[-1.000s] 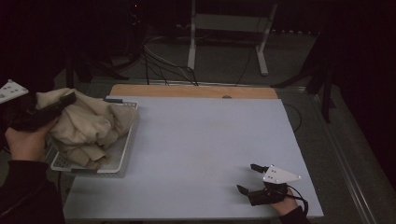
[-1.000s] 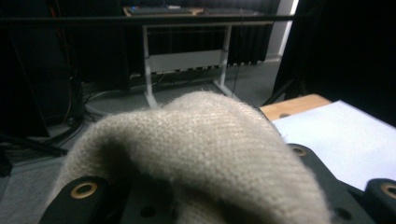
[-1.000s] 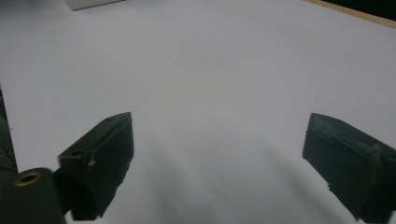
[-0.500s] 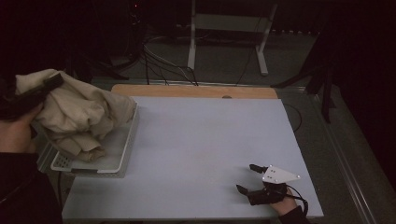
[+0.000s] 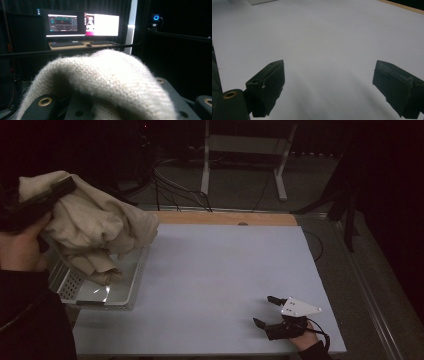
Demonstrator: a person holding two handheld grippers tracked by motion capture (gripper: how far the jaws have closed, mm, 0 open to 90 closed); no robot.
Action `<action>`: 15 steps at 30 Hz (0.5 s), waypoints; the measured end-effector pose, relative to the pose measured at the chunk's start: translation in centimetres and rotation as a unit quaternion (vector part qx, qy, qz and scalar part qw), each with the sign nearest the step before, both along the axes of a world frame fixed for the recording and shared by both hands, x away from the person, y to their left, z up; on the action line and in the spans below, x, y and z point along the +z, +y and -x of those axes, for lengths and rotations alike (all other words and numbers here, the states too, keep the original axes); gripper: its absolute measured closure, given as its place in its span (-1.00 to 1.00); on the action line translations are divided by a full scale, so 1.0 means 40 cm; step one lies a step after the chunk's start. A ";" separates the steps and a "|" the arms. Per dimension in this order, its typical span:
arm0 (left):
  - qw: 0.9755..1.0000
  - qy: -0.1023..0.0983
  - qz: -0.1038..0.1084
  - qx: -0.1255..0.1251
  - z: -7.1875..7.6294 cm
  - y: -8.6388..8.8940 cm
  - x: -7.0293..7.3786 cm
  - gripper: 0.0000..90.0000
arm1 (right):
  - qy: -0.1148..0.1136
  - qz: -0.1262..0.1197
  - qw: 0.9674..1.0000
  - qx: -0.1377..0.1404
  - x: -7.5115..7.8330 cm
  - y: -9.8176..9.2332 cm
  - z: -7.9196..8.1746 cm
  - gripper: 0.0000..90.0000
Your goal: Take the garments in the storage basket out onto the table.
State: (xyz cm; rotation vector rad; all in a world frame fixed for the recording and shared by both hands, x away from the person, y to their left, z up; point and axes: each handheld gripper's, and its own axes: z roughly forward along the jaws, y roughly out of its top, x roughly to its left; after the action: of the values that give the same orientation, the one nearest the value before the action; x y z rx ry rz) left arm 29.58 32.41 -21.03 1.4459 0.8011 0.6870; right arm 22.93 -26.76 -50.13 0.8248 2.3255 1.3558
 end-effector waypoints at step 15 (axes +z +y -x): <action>0.997 -0.010 0.008 -0.079 -0.066 -0.162 0.013 0.59 | -0.003 0.000 1.000 0.000 0.001 -0.005 0.001 -0.76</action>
State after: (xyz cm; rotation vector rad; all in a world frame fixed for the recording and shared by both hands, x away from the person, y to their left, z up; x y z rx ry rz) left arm 32.21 25.92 -20.52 1.4697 0.6673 0.5718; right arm 22.90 -26.95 -50.08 0.8204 2.3206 1.3575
